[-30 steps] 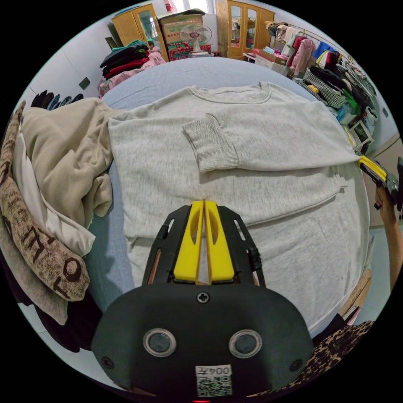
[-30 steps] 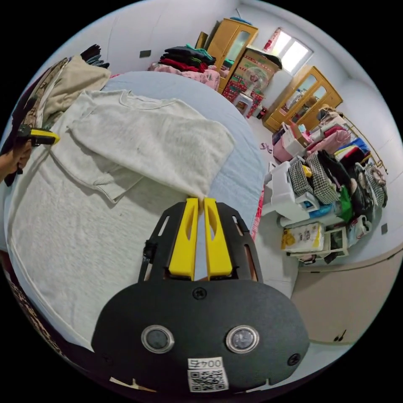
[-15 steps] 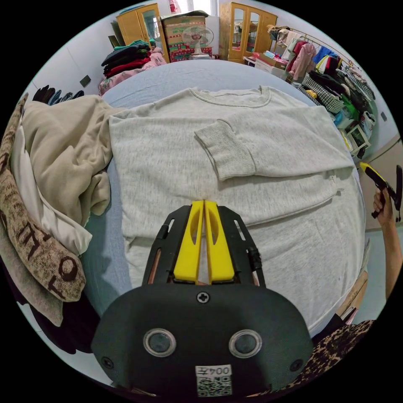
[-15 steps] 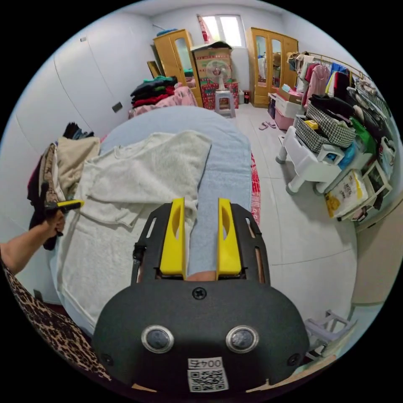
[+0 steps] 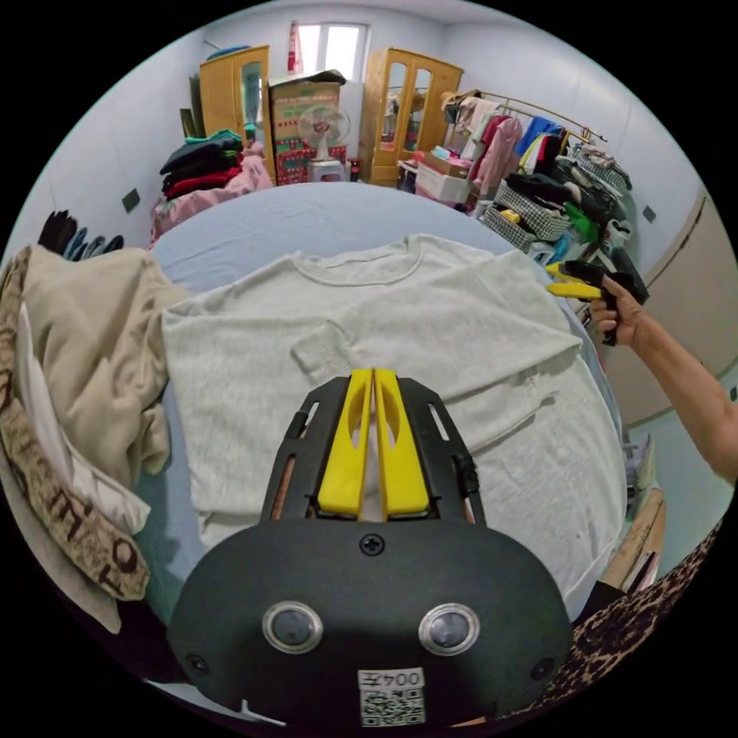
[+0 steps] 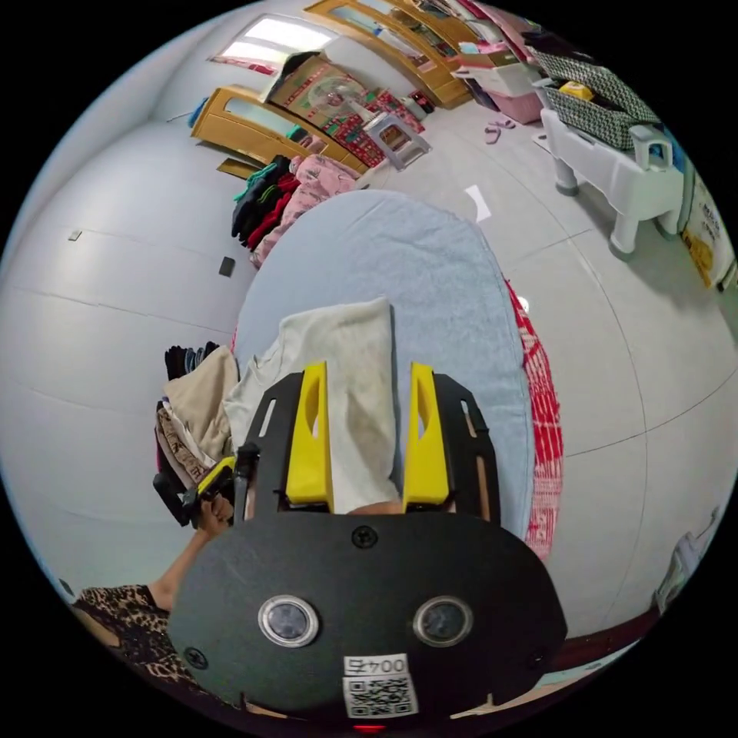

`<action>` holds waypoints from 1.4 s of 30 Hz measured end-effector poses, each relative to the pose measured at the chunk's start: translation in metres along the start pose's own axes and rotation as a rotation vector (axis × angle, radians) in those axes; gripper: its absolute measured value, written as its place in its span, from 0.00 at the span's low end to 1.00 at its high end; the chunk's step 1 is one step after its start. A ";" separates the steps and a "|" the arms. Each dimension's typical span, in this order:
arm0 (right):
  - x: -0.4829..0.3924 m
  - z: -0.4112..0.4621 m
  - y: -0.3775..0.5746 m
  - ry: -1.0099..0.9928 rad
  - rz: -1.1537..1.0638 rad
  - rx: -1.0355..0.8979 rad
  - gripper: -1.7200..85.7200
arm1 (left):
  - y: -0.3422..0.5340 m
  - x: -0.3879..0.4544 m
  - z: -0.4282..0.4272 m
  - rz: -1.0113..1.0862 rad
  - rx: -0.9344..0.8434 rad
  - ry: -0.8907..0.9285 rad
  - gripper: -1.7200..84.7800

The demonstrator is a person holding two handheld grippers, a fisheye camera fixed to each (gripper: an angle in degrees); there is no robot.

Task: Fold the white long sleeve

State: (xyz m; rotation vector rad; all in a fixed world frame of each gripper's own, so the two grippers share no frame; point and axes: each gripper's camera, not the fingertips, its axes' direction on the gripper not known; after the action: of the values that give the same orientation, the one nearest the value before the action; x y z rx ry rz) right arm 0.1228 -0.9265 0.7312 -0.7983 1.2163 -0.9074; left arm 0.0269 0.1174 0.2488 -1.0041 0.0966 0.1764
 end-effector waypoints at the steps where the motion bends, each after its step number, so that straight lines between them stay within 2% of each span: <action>1: 0.006 0.006 -0.011 -0.005 0.014 -0.015 0.19 | -0.007 0.001 0.015 0.004 -0.022 0.005 0.02; 4: 0.009 0.016 -0.027 -0.009 0.004 -0.037 0.17 | -0.013 -0.002 0.050 0.009 -0.097 -0.010 0.02; 6: -0.001 0.025 -0.030 -0.035 -0.053 -0.094 0.11 | -0.011 -0.007 0.061 0.010 -0.118 -0.007 0.02; 10: -0.043 0.021 -0.024 0.315 -0.263 -0.041 0.07 | -0.005 -0.021 0.067 0.008 -0.100 0.020 0.02; 12: -0.028 0.029 -0.025 0.360 -0.250 -0.054 0.07 | -0.006 -0.028 0.070 0.006 -0.103 0.037 0.02; 15: -0.001 0.016 -0.016 0.238 -0.195 -0.028 0.10 | -0.008 -0.036 0.075 -0.009 -0.114 0.047 0.03; 21: -0.045 -0.008 0.101 0.254 -0.411 0.026 0.12 | -0.005 -0.029 0.082 0.018 -0.095 -0.024 0.03; 24: -0.059 0.013 0.162 0.276 -0.492 0.024 0.12 | -0.001 -0.031 0.086 0.002 -0.077 -0.032 0.03; 26: -0.052 0.050 0.196 0.413 -0.543 -0.026 0.12 | 0.001 -0.038 0.090 -0.016 -0.072 -0.013 0.03; 28: -0.048 0.059 0.209 0.437 -0.568 -0.006 0.12 | 0.002 -0.041 0.093 -0.017 -0.067 -0.004 0.03; 33: -0.061 0.042 0.165 0.366 -0.531 0.120 0.11 | 0.005 -0.046 0.101 -0.022 -0.059 0.005 0.03; 36: -0.066 0.072 0.114 0.391 -0.529 0.097 0.11 | 0.007 -0.047 0.106 -0.034 -0.050 0.004 0.03; 38: -0.048 0.121 0.074 0.428 -0.468 -0.014 0.12 | 0.007 -0.046 0.111 -0.036 -0.054 -0.006 0.03; 42: -0.041 0.144 0.060 0.465 -0.376 -0.081 0.12 | 0.005 -0.045 0.118 -0.043 -0.066 -0.009 0.03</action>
State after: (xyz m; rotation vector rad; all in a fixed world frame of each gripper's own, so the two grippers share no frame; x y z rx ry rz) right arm 0.2687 -0.8595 0.7204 -0.9296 1.5398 -1.4134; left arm -0.0185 0.2152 0.3153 -1.0706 0.0610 0.1458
